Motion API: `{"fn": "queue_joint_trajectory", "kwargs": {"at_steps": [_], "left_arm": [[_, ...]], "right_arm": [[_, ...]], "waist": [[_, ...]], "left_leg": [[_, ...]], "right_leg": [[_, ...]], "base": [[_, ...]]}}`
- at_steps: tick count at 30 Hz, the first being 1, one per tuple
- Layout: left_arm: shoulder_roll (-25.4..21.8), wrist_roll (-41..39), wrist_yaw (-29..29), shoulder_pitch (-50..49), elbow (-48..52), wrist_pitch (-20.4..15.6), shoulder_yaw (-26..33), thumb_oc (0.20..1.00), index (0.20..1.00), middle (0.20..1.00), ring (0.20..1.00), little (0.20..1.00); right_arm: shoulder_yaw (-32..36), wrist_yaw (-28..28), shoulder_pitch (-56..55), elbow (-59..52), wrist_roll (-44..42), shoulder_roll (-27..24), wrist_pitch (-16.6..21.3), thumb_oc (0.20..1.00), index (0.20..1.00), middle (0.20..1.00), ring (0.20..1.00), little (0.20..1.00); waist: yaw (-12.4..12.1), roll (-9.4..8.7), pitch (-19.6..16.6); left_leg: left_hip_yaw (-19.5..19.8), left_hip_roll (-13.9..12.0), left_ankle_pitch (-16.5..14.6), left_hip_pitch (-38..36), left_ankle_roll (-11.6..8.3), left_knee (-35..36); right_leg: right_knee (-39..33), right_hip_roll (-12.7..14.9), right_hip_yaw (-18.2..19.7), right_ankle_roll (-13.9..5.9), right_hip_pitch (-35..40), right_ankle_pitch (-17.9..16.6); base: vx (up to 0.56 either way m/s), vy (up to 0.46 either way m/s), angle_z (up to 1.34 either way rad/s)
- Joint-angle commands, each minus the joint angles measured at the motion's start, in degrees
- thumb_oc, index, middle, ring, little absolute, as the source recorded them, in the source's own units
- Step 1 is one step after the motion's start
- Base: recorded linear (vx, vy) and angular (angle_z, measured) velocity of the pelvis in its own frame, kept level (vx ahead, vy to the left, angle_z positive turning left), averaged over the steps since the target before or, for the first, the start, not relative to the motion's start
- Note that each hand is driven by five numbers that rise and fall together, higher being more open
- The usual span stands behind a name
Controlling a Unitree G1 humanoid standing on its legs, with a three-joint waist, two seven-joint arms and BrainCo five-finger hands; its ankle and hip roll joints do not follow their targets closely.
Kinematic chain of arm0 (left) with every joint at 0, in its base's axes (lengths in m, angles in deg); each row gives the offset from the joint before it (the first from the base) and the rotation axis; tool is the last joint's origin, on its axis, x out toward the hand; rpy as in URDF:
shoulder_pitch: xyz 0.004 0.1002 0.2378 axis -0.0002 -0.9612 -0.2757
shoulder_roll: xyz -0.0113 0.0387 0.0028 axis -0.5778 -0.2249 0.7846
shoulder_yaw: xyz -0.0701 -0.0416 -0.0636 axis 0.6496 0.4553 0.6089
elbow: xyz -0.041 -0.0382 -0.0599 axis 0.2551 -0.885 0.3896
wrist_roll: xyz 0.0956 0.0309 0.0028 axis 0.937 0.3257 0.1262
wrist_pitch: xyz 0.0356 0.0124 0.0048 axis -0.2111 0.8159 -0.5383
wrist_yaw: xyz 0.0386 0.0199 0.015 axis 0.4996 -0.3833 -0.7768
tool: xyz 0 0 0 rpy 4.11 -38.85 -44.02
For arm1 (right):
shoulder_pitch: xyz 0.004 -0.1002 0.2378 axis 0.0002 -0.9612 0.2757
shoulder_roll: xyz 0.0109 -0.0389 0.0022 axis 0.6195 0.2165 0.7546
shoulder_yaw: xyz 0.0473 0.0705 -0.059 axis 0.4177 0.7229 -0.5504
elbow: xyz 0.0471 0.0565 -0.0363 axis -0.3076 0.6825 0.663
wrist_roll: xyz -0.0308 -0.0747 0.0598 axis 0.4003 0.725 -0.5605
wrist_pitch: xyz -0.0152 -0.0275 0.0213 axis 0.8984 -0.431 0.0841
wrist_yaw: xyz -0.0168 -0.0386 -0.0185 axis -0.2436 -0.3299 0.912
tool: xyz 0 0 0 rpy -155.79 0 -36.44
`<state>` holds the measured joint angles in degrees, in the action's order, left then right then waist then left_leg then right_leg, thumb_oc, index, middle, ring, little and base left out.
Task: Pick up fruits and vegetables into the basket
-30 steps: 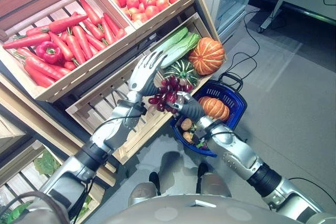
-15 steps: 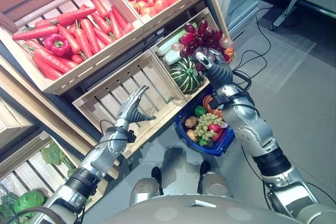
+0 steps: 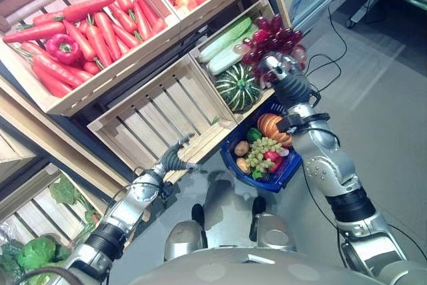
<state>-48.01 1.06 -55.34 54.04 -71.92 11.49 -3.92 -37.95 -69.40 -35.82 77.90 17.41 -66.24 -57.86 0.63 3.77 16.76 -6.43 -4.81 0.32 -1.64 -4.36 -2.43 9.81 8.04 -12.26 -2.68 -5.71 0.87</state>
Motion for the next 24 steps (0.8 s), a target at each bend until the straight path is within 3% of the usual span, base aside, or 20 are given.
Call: {"fn": "queue_joint_trajectory", "kwargs": {"at_steps": [1,2,4,7,12,15,20,21,24], "left_arm": [[-0.13,-9.62,10.25,-1.35,1.32,2.96,1.02,1.000,1.000,1.000,1.000,1.000],[-0.13,-9.62,10.25,-1.35,1.32,2.96,1.02,1.000,1.000,1.000,1.000,1.000],[0.08,-14.00,14.49,-2.32,0.39,5.04,-0.62,1.000,1.000,1.000,1.000,1.000],[0.90,-18.17,14.91,-2.61,-2.12,5.31,-2.05,1.000,1.000,1.000,1.000,1.000],[3.15,-20.42,11.93,-2.62,-8.26,2.13,-2.59,1.000,1.000,1.000,1.000,1.000],[4.06,-22.28,10.15,-2.81,-10.38,0.83,-1.65,1.000,1.000,1.000,1.000,1.000],[4.16,-26.08,11.92,-3.45,-11.15,-0.38,-0.02,1.000,1.000,1.000,1.000,1.000],[4.21,-26.72,12.23,-3.90,-11.18,-0.48,-0.12,1.000,1.000,1.000,1.000,1.000],[4.38,-29.93,13.21,-4.62,-10.63,-1.71,0.51,1.000,1.000,1.000,1.000,1.000]], "right_arm": [[4.66,0.09,4.27,-3.24,0.62,-1.79,5.62,0.200,0.200,0.200,0.200,0.200],[4.66,0.09,4.27,-3.24,0.62,-1.79,5.62,0.200,0.200,0.200,0.200,0.200],[6.70,-0.32,5.83,-1.09,-0.55,-4.42,6.02,0.200,0.200,0.200,0.200,0.200],[7.46,-0.76,6.65,1.56,-1.85,-6.26,7.17,0.200,0.200,0.200,0.200,0.200],[8.41,-1.95,7.67,7.74,-2.92,-7.23,9.00,0.200,0.200,0.200,0.200,0.200],[9.17,-2.09,8.11,11.07,-4.42,-7.85,8.85,0.200,0.200,0.200,0.200,0.200],[10.11,-2.53,9.22,16.46,-7.89,-9.44,8.43,0.200,0.200,0.200,0.200,0.200],[9.99,-2.56,9.07,17.31,-8.01,-9.51,8.38,0.200,0.200,0.200,0.200,0.200],[10.24,-3.40,10.08,21.34,-9.24,-10.52,7.58,0.200,0.200,0.200,0.200,0.200]], "waist": [[0.98,-1.47,2.08],[0.98,-1.47,2.08],[1.85,-0.65,5.61],[2.65,-0.10,8.80],[3.26,0.71,13.03],[2.95,1.74,13.03],[1.91,3.81,13.03],[1.87,4.03,13.03],[1.23,5.61,13.03]], "left_leg": [[-0.98,-0.99,-8.03,3.65,1.91,-8.80],[-0.98,-0.99,-8.03,3.65,1.91,-8.80],[-1.38,-0.86,-7.19,6.35,1.91,-9.29],[-1.80,-0.83,-6.47,9.51,1.92,-10.49],[-2.37,-0.68,-5.62,14.17,1.84,-12.55],[-2.47,-0.39,-4.55,19.38,1.71,-13.42],[-2.27,0.30,-3.15,26.38,1.47,-14.25],[-1.82,0.55,-4.56,25.83,1.08,-14.64],[-1.70,1.05,-3.72,29.37,1.03,-14.52]], "right_leg": [[3.42,3.68,4.51,-5.11,-0.68,4.15],[3.42,3.68,4.51,-5.11,-0.68,4.15],[4.58,3.35,4.68,-4.57,-3.75,3.82],[6.67,3.10,4.62,-3.93,-7.35,3.67],[10.89,3.15,4.06,-3.05,-12.73,4.38],[13.81,3.21,3.42,-2.52,-18.50,4.97],[17.88,3.50,2.82,-1.93,-26.41,5.96],[19.02,3.53,3.28,-2.42,-26.20,7.74],[20.48,3.15,3.45,-1.91,-30.24,8.22]], "base": [[-0.15,-0.002,0.01],[-0.23,0.004,0.04],[-0.27,0.008,0.05],[-0.19,-0.006,0.00],[-0.11,-0.017,-0.09],[-0.05,-0.034,0.00],[-0.01,-0.022,0.00],[0.07,-0.005,0.07],[0.01,-0.007,0.01]]}}
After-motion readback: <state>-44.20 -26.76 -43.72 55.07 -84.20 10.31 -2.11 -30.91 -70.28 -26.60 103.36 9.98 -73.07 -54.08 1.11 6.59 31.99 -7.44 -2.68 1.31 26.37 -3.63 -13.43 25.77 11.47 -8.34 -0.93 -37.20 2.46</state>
